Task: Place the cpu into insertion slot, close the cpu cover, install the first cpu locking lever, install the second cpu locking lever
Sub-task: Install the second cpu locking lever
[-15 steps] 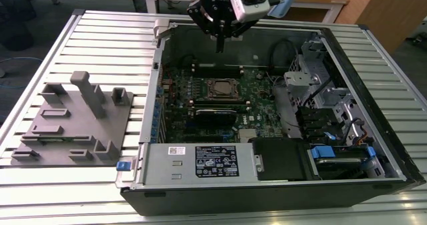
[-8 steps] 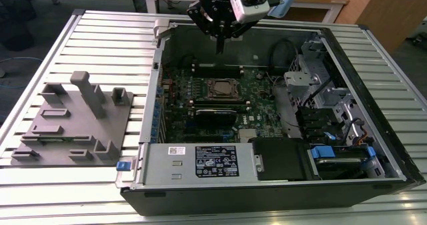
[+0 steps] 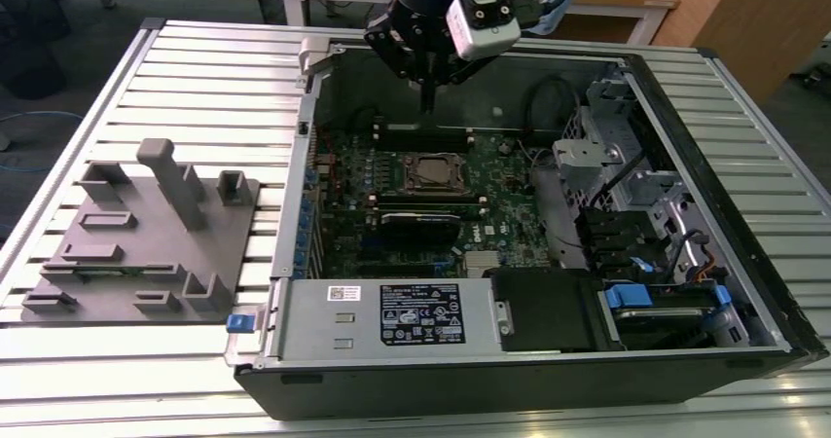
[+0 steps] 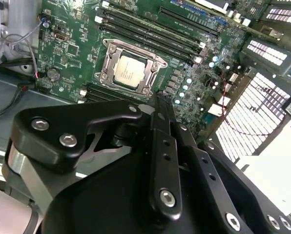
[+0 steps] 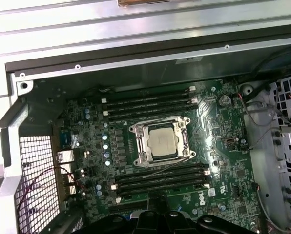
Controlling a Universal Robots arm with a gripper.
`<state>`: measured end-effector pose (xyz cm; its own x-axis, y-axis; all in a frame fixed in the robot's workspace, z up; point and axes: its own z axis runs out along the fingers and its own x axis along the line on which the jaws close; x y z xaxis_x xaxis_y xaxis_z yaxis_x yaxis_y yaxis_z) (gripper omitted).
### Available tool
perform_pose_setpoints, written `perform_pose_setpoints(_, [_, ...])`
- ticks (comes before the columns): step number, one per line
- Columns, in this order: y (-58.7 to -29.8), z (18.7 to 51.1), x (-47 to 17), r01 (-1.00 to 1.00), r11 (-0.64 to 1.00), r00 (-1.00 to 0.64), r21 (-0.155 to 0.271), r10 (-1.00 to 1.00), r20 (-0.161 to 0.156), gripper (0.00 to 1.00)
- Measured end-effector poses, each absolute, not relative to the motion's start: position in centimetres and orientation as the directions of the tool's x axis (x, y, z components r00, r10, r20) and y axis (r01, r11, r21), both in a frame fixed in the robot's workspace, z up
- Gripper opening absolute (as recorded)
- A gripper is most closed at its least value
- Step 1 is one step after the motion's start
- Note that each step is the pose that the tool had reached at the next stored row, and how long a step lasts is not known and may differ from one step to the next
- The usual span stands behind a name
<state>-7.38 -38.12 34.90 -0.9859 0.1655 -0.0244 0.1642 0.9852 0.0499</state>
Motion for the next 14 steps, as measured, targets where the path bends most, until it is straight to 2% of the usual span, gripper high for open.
perform_pose_setpoints(14, [-38.1,33.7,-7.4,0.164,0.985,-0.986,0.05,0.166,-0.026,0.11])
